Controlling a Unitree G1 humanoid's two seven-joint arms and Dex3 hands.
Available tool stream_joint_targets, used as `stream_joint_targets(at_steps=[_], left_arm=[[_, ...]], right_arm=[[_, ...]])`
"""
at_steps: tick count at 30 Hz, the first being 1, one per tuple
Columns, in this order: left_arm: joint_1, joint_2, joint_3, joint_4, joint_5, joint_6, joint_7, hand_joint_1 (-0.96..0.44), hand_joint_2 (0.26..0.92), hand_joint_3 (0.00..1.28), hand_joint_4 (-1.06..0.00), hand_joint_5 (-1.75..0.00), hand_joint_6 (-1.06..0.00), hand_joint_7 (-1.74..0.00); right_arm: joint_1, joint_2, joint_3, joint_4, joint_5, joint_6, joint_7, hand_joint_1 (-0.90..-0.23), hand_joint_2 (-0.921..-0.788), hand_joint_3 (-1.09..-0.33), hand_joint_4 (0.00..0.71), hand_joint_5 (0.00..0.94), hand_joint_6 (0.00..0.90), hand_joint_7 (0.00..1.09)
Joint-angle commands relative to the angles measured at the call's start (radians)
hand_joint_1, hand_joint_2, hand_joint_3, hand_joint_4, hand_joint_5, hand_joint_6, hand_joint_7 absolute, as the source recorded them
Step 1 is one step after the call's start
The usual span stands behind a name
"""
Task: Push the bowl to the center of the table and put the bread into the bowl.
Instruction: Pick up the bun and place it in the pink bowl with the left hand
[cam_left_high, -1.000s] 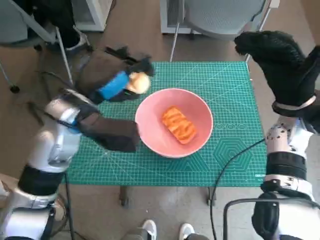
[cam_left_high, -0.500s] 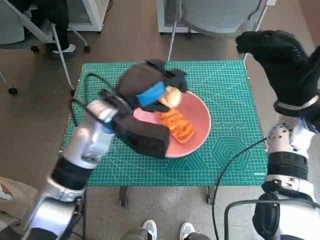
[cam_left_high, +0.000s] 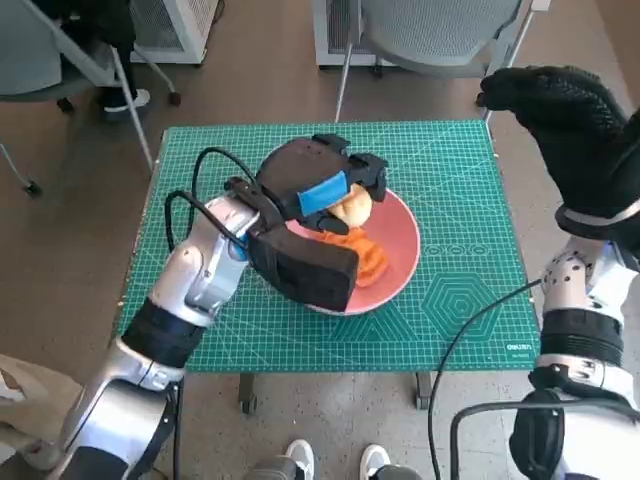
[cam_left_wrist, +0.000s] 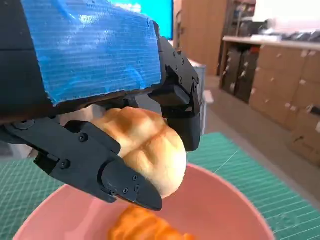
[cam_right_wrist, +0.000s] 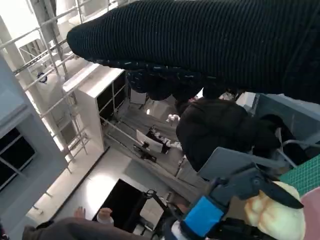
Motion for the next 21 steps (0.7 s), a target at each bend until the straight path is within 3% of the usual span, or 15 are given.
stream_joint_targets(at_steps=[1, 3, 4, 6, 11, 15, 21], left_arm=[[-0.018, -0.006, 0.009, 0.038, -0.018, 0.002, -0.007, 0.00, 0.921, 0.12, -0.61, -1.16, -0.59, -1.28], [-0.019, -0.008, 0.009, 0.046, -0.022, 0.013, -0.017, 0.00, 0.921, 0.15, -0.56, -1.21, -0.57, -1.32], [-0.015, -0.007, 0.008, 0.043, -0.021, 0.027, -0.028, -0.07, 0.921, 0.17, -0.51, -1.14, -0.55, -1.34], [-0.005, -0.002, 0.003, 0.034, -0.011, 0.044, -0.036, -0.24, 0.899, 0.12, -0.35, -0.73, -0.34, -0.99], [0.013, 0.018, -0.009, 0.013, 0.015, 0.041, -0.023, -0.47, 0.917, 0.06, -0.27, -0.24, -0.21, -0.67], [0.022, 0.032, -0.013, 0.019, 0.031, 0.019, 0.008, -0.61, 0.920, 0.09, -0.22, -0.09, -0.14, -0.57], [0.024, 0.041, -0.008, 0.047, 0.030, -0.020, 0.040, -0.71, 0.921, 0.18, -0.17, -0.02, -0.09, -0.54]], right_arm=[[0.026, -0.006, -0.001, -0.006, 0.003, 0.010, -0.007, -0.709, -0.921, -0.798, 0.272, 0.004, 0.325, 0.02], [0.025, -0.004, 0.000, -0.006, 0.002, 0.010, -0.009, -0.709, -0.921, -0.798, 0.273, 0.004, 0.325, 0.02], [0.024, -0.003, 0.000, -0.006, 0.002, 0.008, -0.011, -0.709, -0.921, -0.798, 0.274, 0.004, 0.325, 0.02], [0.023, 0.001, 0.002, -0.006, 0.000, 0.004, -0.014, -0.710, -0.921, -0.798, 0.276, 0.005, 0.327, 0.02], [0.019, 0.004, 0.005, -0.002, -0.003, -0.005, -0.017, -0.710, -0.921, -0.799, 0.277, 0.005, 0.330, 0.02], [0.013, 0.005, 0.006, 0.006, -0.006, -0.013, -0.018, -0.705, -0.921, -0.805, 0.278, 0.004, 0.331, 0.02], [0.005, 0.007, 0.011, 0.018, -0.012, -0.022, -0.025, -0.697, -0.921, -0.814, 0.279, 0.003, 0.333, 0.02]])
